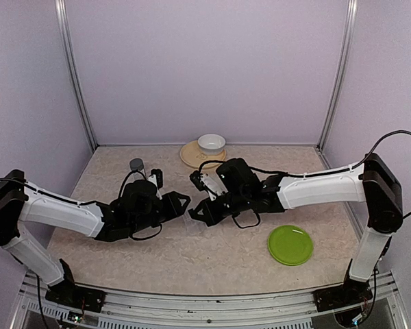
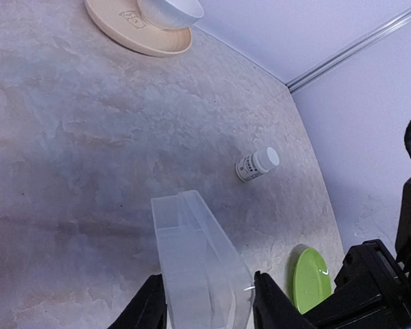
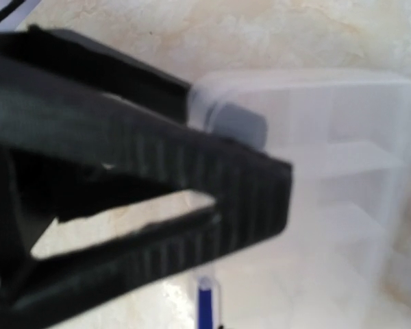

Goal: Sort the pills into containers
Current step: Open the lid of the pill container.

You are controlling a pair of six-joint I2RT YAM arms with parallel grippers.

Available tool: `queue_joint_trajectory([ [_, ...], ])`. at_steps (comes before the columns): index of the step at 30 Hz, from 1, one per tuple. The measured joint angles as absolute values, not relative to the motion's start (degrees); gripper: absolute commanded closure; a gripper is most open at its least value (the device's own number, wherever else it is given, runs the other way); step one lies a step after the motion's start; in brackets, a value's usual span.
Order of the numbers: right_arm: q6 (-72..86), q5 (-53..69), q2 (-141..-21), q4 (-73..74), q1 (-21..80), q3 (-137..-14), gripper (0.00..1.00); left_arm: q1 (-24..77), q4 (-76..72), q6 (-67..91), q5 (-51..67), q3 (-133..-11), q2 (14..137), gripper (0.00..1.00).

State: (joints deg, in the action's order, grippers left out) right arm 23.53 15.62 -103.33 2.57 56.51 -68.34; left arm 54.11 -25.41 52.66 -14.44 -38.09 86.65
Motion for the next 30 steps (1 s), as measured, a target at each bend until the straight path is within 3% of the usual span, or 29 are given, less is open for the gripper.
queue_joint_trajectory([
  [10,22.9,15.4,-103.3,4.3,55.8,-68.5,1.00,54.1,-25.0,53.4,-15.7,-35.4,84.6,0.21],
  [14,22.2,15.3,-103.3,5.1,55.1,-68.2,1.00,54.1,-24.3,53.5,-16.8,-34.6,82.6,0.02],
  [23,20.6,16.7,-102.2,6.7,53.5,-67.5,1.00,54.1,-23.5,53.5,-18.8,-33.5,79.7,0.01],
  [30,18.0,21.2,-101.3,8.6,52.3,-67.5,1.00,54.1,-23.0,53.5,-19.6,-31.5,79.5,0.10],
])
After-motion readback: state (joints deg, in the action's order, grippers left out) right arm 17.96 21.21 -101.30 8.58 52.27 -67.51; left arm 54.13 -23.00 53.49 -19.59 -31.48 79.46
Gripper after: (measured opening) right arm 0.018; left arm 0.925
